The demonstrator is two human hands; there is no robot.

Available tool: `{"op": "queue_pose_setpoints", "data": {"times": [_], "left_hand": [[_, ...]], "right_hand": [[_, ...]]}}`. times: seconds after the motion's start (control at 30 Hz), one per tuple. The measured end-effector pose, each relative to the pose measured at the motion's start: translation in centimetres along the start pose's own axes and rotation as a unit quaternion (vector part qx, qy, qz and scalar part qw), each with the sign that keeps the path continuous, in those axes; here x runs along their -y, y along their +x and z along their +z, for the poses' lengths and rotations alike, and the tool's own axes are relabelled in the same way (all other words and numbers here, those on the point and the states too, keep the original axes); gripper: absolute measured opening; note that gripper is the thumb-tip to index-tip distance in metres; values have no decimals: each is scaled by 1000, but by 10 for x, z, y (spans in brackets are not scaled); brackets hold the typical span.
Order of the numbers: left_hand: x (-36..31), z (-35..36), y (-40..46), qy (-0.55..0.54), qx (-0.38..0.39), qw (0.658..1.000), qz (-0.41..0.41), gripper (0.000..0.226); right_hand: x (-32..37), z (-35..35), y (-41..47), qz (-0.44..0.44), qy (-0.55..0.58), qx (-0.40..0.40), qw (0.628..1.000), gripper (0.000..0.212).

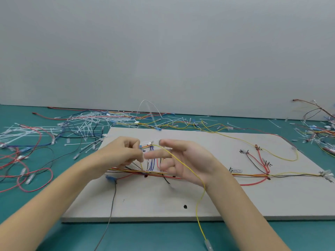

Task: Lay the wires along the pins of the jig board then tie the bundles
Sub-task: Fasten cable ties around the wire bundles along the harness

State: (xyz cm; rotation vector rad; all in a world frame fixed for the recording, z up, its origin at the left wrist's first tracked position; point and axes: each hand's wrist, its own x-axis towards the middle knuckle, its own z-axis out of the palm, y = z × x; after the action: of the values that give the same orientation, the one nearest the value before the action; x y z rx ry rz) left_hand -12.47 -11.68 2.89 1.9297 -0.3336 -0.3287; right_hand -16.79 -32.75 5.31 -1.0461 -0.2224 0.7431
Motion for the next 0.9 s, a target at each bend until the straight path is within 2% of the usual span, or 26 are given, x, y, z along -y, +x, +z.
{"op": "queue_pose_setpoints", "data": {"times": [0.07, 0.13, 0.2, 0.23, 0.3, 0.4, 0.47, 0.57, 0.6, 0.63, 0.67, 0.73, 0.8, 0.9], "left_hand": [[1, 1, 1, 2, 11, 1000, -1, 44], [2, -2, -1, 3, 28, 1000, 8, 42], [-1, -5, -3, 15, 58, 998, 28, 29], [-3, -7, -5, 19, 68, 997, 33, 21], [-4, -12, -5, 28, 73, 997, 27, 23], [-2, -15, -6, 92, 83, 992, 36, 17], [1, -12, -5, 158, 68, 984, 46, 15], [3, -2, -3, 230, 11, 971, 70, 26], [3, 1, -3, 245, 4, 967, 75, 27], [3, 3, -3, 259, 3, 963, 78, 26], [3, 5, -3, 269, 4, 960, 80, 24], [2, 4, -5, 277, 3, 958, 79, 21], [2, 2, -6, 273, 0, 959, 76, 23], [2, 3, -5, 266, 0, 961, 80, 24]], "right_hand": [[13, -8, -10, -1, 12, -46, 999, 8], [24, -17, -21, -11, -25, -71, 997, 6], [29, -27, -29, -31, -115, -156, 981, 5], [31, -32, -30, -37, -174, -219, 959, 9], [32, -44, -32, -44, -285, -327, 900, 13], [34, -62, -36, -28, -401, -427, 810, 15], [33, -75, -37, 7, -479, -477, 737, 19], [28, -84, -34, 44, -567, -535, 625, 20], [26, -83, -32, 23, -586, -550, 595, 20], [25, -79, -29, -19, -597, -554, 580, 21], [25, -74, -26, -69, -595, -544, 588, 21], [24, -62, -21, -145, -552, -483, 665, 19], [19, -50, -16, -147, -521, -394, 743, 18], [9, -40, -7, -111, -532, -303, 783, 15]]}}
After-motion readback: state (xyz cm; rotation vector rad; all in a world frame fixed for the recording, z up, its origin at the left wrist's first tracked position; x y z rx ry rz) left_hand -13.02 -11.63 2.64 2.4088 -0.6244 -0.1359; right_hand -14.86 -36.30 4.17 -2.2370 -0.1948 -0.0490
